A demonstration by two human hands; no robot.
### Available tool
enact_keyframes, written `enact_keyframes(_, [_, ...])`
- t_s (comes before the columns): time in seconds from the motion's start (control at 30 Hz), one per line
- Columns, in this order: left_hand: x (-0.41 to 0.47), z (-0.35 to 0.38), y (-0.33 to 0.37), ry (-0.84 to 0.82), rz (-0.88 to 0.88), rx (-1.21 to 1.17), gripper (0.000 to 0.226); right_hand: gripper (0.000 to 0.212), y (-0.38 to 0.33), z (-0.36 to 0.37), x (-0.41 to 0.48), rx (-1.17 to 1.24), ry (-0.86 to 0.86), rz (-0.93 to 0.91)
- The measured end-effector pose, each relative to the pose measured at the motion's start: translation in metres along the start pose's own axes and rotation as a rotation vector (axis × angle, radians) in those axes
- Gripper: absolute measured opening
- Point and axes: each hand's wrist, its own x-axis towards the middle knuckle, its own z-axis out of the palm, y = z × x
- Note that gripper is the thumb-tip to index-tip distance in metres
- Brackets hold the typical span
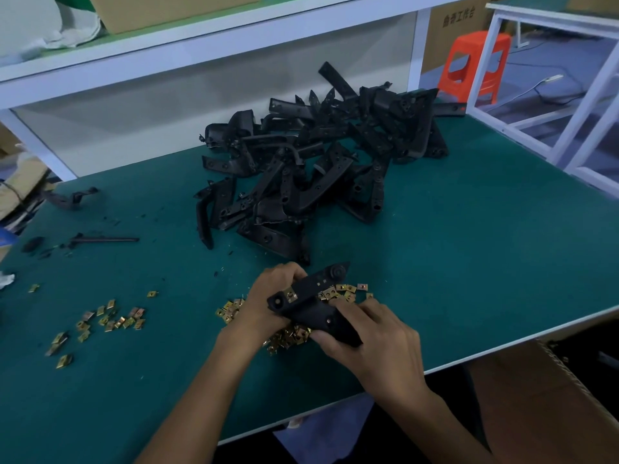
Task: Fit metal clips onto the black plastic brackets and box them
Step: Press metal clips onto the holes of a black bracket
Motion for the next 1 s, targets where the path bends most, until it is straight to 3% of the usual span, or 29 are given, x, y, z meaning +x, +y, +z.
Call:
enact_keyframes(0.07, [0.000, 0.001, -0.003, 0.049, -0.043, -0.059, 0.011, 0.050, 0.001, 0.001, 0.000, -0.004, 0.000, -0.005])
enact_keyframes(0.27, [-0.013, -0.026, -0.005, 0.233, -0.193, -0.570, 0.005, 0.048, 0.003, 0.003, -0.001, -0.016, 0.003, -0.032])
enact_keyframes(0.47, [-0.032, -0.049, 0.008, 0.283, -0.174, -0.741, 0.014, 0.047, 0.002, 0.001, -0.001, -0.029, -0.033, -0.036])
enact_keyframes(0.67, [-0.043, -0.057, 0.024, 0.183, -0.039, -0.672, 0.032, 0.050, 0.000, -0.003, -0.001, 0.001, -0.076, -0.027])
enact_keyframes(1.0, [-0.038, -0.071, 0.031, -0.022, -0.013, -0.541, 0.024, 0.049, -0.002, -0.003, 0.001, -0.009, -0.047, -0.053])
